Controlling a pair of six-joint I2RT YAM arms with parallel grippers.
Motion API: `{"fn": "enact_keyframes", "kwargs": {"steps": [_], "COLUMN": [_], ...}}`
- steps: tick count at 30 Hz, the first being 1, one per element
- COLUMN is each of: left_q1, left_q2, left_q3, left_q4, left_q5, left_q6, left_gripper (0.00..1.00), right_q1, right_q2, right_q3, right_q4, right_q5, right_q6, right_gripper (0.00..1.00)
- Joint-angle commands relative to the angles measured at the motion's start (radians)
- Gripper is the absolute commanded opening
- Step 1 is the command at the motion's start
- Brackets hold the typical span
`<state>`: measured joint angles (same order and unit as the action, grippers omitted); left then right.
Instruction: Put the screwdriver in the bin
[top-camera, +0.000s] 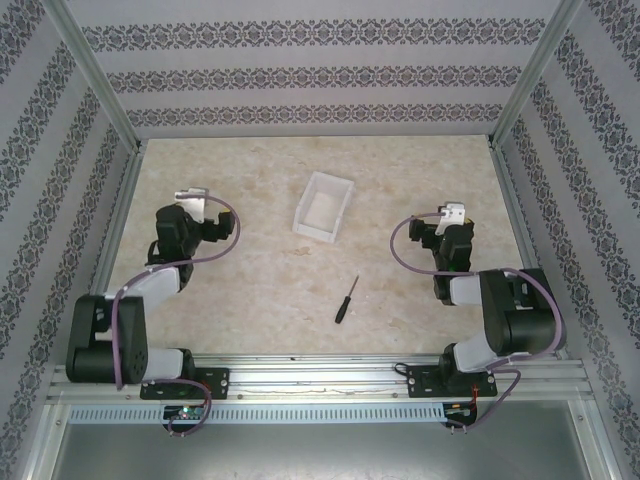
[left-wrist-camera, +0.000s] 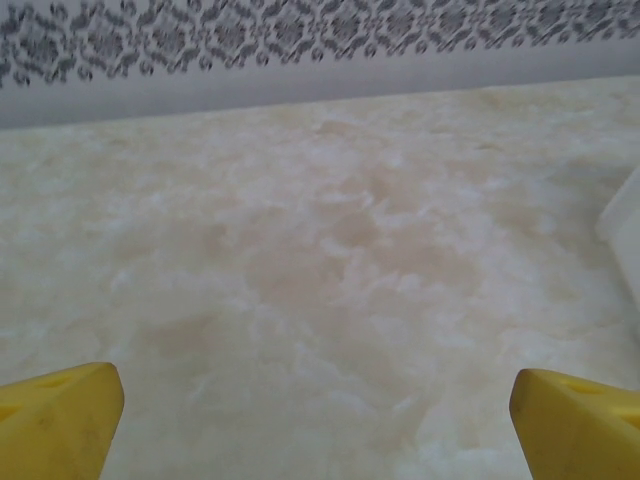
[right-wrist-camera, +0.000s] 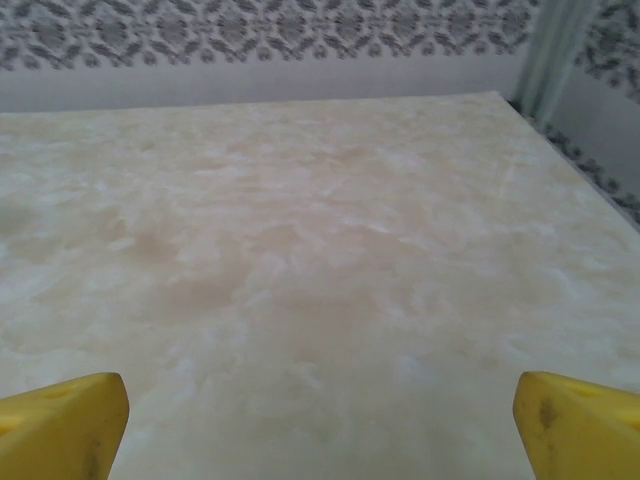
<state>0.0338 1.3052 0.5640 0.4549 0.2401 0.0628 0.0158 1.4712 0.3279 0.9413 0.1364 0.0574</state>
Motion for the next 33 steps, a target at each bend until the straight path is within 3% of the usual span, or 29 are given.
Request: {"fn": "enact_keyframes", "kwargs": {"steps": [1, 6, 9, 12, 14, 16, 17, 19, 23, 26, 30, 33], "left_q1": [-0.008, -0.017, -0.021, -0.021, -0.021, -0.021, -0.021, -0.023, -0.023, -0.023, -0.023, -0.023], "left_q2": [-0.097, -0.168, -0.167, -0.165, -0.195, -0.237, -0.247, -0.228, -0.218, -0.263, -0.289, -0.313], "left_q3": [0.102, 0.257, 0.352, 0.469, 0.505, 0.506, 0.519, 0.564, 0.611, 0.61, 0.626, 0.616], "left_q4": [-0.397, -0.769, -0.949, -1.144, -1.207, -1.207, -1.223, -1.284, -1.371, -1.394, -1.445, -1.456], "left_q5": [0.062, 0.018, -0.05, -0.018, 0.017, 0.016, 0.01, -0.013, -0.019, 0.002, 0.007, 0.009], "left_q6": [0.098, 0.172, 0.157, 0.188, 0.203, 0.171, 0.146, 0.109, 0.116, 0.132, 0.122, 0.12], "left_gripper": [0.99, 0.99, 0.99, 0.99, 0.99, 0.99, 0.99, 0.99, 0.99, 0.99, 0.99, 0.99], "right_q1": [0.007, 0.012, 0.032, 0.084, 0.089, 0.099, 0.118, 0.193, 0.511, 0.694, 0.866, 0.92], "right_q2": [-0.159, -0.413, -0.443, -0.439, -0.482, -0.573, -0.621, -0.641, -0.598, -0.499, -0.296, -0.132], "right_q3": [0.01, 0.241, 0.43, 0.625, 0.669, 0.56, 0.525, 0.523, 0.507, 0.521, 0.587, 0.649], "right_q4": [-0.139, -0.776, -1.216, -1.603, -1.68, -1.584, -1.585, -1.661, -1.769, -1.822, -1.815, -1.821], "right_q5": [0.152, 0.245, 0.215, 0.166, -0.045, -0.21, -0.216, -0.189, -0.04, 0.029, 0.053, 0.055], "right_q6": [0.049, 0.191, 0.355, 0.527, 0.461, 0.429, 0.458, 0.503, 0.642, 0.752, 0.799, 0.803], "right_gripper": [0.98, 0.97, 0.98, 0.98, 0.98, 0.98, 0.98, 0.98, 0.91, 0.89, 0.89, 0.89]}}
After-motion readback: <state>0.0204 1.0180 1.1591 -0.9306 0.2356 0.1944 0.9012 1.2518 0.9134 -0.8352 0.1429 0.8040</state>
